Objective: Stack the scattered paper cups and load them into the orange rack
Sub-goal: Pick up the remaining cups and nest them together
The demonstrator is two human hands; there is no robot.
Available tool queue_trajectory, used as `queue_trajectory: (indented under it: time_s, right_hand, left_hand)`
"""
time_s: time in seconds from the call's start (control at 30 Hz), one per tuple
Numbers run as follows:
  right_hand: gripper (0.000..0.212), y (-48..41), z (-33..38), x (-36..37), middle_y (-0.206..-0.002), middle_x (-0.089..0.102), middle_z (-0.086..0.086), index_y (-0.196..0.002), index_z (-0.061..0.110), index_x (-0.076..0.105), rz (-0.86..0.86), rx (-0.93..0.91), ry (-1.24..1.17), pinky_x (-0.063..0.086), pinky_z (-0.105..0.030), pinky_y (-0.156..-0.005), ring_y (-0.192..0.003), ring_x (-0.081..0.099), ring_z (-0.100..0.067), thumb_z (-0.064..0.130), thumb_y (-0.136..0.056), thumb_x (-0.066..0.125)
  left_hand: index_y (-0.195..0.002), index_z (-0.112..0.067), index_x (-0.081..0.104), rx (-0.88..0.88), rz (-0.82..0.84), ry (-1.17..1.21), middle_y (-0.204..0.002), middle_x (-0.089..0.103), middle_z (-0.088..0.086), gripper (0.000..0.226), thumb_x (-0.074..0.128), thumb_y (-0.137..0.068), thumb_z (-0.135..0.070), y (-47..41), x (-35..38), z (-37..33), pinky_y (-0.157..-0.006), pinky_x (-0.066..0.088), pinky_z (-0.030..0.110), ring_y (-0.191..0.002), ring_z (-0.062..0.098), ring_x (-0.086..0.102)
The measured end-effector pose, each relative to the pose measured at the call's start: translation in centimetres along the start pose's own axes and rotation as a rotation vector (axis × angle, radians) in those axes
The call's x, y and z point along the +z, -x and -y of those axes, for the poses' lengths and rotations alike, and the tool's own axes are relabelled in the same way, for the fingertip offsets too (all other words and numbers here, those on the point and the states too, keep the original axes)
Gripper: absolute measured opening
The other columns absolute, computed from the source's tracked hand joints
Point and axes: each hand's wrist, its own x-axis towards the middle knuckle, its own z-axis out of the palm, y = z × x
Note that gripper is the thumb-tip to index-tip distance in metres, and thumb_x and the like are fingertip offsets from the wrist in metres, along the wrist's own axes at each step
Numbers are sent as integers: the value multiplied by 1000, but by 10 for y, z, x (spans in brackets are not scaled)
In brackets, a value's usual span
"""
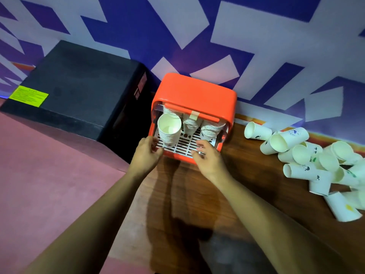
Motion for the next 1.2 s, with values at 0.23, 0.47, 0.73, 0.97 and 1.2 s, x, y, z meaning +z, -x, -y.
queue_trajectory:
  time_s: [0.23, 0.47, 0.73, 0.97, 1.2]
  right_hand:
    - [35, 56, -85, -114, -128, 54, -5, -125, 13, 59, -128, 69, 372, 48, -35, -98, -113, 57, -21, 25, -92, 61]
    - [39, 84, -165, -212, -129, 49, -16, -125, 4, 57, -327, 230, 497, 39, -38, -103, -123, 47, -32, 20, -90, 61]
    - [39, 96, -248, -293, -120, 53, -23, -118, 0, 61, -459, 373, 468, 48, -45, -92, -110, 54, -40, 21, -85, 63]
    - [48, 78, -289, -312, -125, 48, -22, -127, 0, 52, -453, 351, 379, 45, -44, -97, -116, 49, -39, 23, -86, 62]
    - [46, 52, -311, -318, -118, 57, -25, -127, -2, 44, -380, 402, 322, 48, -44, -82, -106, 57, -42, 29, -95, 53]
  left_hand:
    - [-93, -17, 62, 178, 360, 53, -87, 67, 1, 19, 64, -81, -31, 49, 55, -48, -76, 51, 35, -81, 21, 64]
    - [-100, -12, 63, 380, 516, -91, -97, 61, 5, 15, 68, -88, -20, 48, 165, -143, -80, 46, 27, -89, 21, 61]
    - [-117, -7, 59, 496, 581, -241, -117, 52, 8, 34, 67, -89, -25, 53, 288, -242, -83, 36, 22, -107, 24, 55]
    - [-135, -5, 45, 405, 554, -270, -131, 51, 17, 61, 74, -85, -26, 57, 365, -264, -97, 43, 39, -122, 33, 50]
    - [-140, -11, 46, 334, 488, -332, -128, 51, 19, 73, 77, -81, -41, 58, 400, -257, -103, 43, 43, -125, 35, 46]
